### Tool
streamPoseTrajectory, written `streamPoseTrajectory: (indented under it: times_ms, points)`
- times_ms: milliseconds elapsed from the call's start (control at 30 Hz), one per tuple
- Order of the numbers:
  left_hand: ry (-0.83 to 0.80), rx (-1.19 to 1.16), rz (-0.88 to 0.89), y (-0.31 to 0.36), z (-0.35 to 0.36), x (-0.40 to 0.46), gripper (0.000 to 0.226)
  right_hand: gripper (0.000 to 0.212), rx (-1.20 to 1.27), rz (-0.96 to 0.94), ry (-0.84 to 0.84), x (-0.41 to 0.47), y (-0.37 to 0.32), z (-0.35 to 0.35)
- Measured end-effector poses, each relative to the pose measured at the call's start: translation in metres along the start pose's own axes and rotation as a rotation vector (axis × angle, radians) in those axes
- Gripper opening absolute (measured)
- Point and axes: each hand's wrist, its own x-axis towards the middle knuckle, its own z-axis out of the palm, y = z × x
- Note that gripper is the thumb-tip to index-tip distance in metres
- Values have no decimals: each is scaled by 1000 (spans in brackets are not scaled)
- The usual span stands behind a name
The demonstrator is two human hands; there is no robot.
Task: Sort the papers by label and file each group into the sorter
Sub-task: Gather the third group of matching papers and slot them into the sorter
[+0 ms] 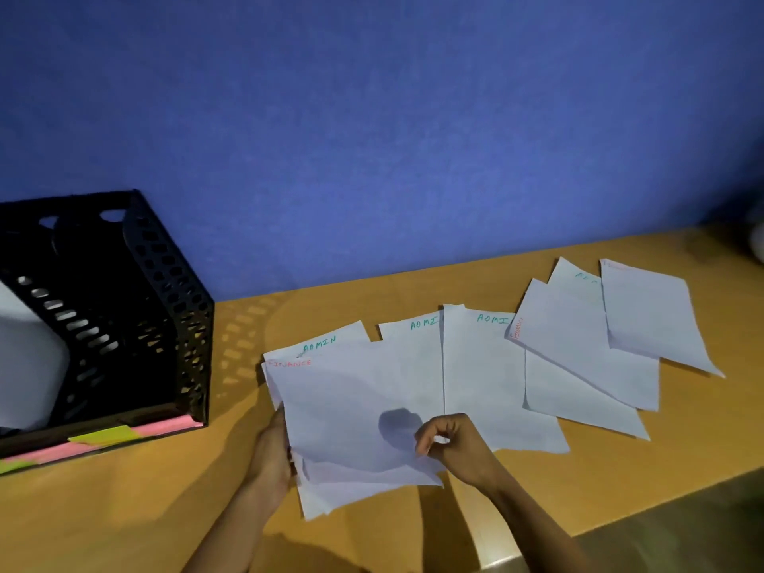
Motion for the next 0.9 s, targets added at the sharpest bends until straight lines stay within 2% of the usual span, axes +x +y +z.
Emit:
streamPoseTrajectory:
  times_ms: [133,200,300,400,533,767,833,900]
  points:
    - [-72,-3,-84,2,4,5,48,54,-94,58,-8,-5,12,-1]
    - [-76,42,-97,1,4,3,41,58,-110,68,-29,-6,13,-1]
    - [6,262,53,0,5,-1,19,58,-106,77,-94,-6,12,-2]
    - [-7,356,150,1,7,-5,22,62,-79,56,-136,-6,10,-3]
    - [-44,393,268,14,8,-11,34,50,142,71,-132,-9,4,-9]
    - [-118,305,390,30,14,-13,72,101,755,147,-209,-14,5,-39]
    - [-166,260,398,32,19,-12,80,112,818,179,-137,-16,3,-46]
    - [-219,232,410,33,25,-11,87,114,772,251,-4,-14,4,-50]
